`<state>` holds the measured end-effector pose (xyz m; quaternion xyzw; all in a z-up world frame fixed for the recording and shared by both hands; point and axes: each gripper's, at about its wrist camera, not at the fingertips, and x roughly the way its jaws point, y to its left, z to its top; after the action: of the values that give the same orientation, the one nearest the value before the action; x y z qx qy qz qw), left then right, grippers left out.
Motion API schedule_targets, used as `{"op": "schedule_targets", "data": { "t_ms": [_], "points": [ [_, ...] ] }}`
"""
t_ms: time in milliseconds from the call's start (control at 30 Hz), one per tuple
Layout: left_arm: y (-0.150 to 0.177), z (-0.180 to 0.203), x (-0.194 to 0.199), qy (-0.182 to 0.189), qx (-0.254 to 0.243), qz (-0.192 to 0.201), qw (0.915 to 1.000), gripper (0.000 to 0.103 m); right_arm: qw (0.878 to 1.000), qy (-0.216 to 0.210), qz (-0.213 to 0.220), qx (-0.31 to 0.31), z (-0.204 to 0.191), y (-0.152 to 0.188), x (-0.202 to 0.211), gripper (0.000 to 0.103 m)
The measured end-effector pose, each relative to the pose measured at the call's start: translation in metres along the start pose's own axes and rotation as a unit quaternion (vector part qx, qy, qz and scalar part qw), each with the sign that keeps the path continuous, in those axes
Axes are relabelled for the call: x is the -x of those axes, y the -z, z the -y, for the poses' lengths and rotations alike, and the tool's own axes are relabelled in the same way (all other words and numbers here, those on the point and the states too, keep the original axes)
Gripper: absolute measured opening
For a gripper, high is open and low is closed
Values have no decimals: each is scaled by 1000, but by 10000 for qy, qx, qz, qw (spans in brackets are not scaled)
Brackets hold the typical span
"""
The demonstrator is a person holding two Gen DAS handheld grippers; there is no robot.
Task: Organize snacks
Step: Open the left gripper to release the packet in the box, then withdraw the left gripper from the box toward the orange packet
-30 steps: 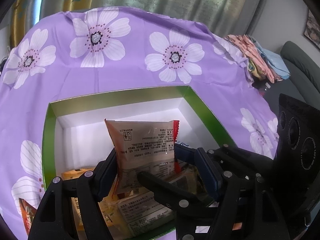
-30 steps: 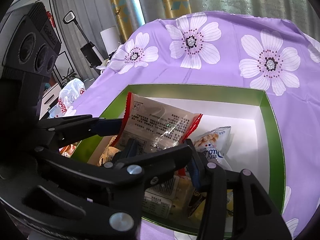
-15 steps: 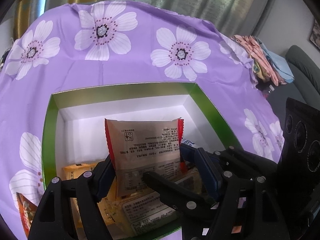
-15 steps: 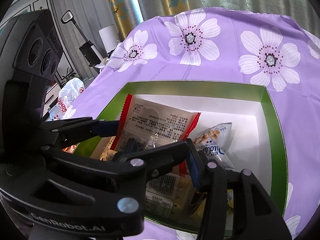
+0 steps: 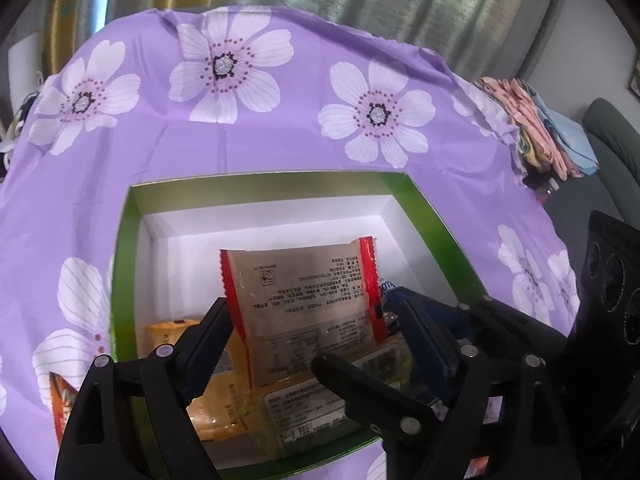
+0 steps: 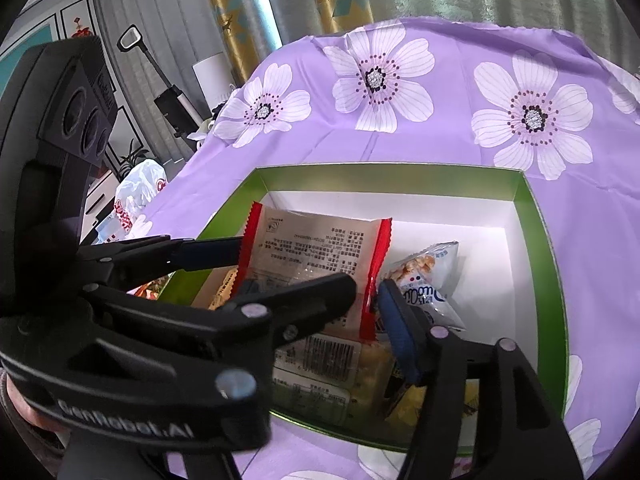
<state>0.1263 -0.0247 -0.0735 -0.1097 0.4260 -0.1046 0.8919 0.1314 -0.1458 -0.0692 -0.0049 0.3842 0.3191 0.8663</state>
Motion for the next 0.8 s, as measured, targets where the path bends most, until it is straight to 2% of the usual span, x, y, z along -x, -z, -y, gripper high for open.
{"op": "schedule_targets", "data": {
  "t_ms": [267,300,333,633,800],
  "points": [
    [1,4,21,-115,-30,144,9998,86,9995,201,247,14,-6,0,20,91],
    [1,6,25,-139,-67,166,9997,95,9993,247,288,16,-7,0,24,93],
    [2,7,29,-150,-84,206,9996,102,9991,282,314,18,-8,0,27,93],
    [9,19,75,-108,-218,603,9979,102,9972,435,594,112,-23,3,65,93],
    [20,25,99,-88,-239,745,9969,102,9951,537,813,190,-35,9,93,99]
  ]
}}
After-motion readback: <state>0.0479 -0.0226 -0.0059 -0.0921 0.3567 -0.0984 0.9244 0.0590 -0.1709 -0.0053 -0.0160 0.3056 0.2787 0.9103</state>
